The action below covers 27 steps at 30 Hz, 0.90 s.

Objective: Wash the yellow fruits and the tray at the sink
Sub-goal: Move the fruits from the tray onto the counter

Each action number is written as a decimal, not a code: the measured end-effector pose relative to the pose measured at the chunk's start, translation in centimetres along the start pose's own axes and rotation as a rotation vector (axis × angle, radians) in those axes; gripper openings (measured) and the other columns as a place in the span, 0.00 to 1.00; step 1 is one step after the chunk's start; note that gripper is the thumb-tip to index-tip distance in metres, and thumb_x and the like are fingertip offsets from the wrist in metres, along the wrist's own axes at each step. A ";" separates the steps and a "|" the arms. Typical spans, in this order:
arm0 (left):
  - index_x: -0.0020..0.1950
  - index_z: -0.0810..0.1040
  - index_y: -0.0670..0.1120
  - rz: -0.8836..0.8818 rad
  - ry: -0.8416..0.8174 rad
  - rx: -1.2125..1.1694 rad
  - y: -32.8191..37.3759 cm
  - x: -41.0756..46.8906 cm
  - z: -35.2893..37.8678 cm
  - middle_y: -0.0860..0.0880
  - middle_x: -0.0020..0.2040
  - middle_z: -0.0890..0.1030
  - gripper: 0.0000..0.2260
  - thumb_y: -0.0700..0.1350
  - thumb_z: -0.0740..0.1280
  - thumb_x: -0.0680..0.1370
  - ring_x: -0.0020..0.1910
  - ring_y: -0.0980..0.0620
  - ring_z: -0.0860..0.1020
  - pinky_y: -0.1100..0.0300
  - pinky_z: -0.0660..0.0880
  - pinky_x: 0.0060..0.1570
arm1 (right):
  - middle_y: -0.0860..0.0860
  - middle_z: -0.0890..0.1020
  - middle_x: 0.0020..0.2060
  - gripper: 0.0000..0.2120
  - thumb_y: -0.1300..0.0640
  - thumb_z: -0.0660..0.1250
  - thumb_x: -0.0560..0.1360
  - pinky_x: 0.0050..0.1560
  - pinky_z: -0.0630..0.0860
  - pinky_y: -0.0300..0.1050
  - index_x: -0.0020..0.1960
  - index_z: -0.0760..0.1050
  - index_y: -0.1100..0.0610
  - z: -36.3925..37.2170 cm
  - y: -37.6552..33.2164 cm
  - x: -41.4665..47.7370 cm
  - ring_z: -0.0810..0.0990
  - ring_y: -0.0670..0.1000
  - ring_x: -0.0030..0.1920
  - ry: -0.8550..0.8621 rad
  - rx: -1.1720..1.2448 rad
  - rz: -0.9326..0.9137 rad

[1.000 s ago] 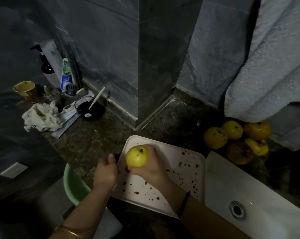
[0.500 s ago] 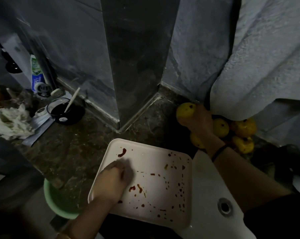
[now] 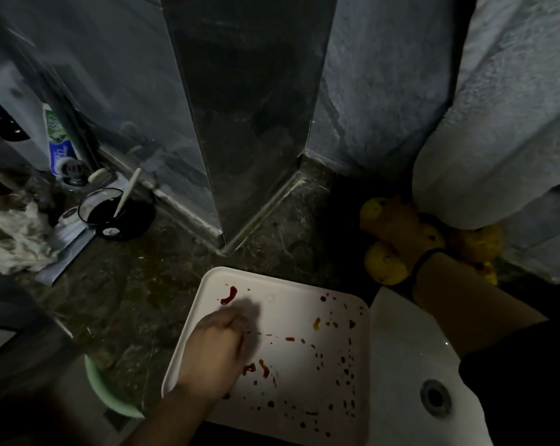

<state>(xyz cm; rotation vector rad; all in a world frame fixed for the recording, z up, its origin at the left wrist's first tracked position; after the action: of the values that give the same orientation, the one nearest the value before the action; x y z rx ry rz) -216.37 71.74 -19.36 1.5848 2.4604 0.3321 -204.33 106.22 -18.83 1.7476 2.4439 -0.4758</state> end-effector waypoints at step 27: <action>0.64 0.74 0.41 -0.710 0.121 -0.204 -4.7 -2.9 -1.1 0.36 0.65 0.70 0.17 0.45 0.64 0.76 0.64 0.36 0.68 0.42 0.66 0.62 | 0.57 0.78 0.51 0.12 0.56 0.58 0.81 0.53 0.70 0.48 0.55 0.77 0.61 6.0 1.0 -21.0 0.76 0.55 0.52 0.185 0.499 0.089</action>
<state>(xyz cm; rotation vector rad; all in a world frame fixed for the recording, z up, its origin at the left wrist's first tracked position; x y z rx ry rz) -219.57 67.14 -19.51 0.5609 2.7651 0.5362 -196.90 85.69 -19.31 2.1572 2.5051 -1.0300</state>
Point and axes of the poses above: each hand's wrist, its own x-axis towards the middle knuckle, its own z-axis out of the palm, y = z × x, the point moved 4 cm from there along x, towards the middle knuckle
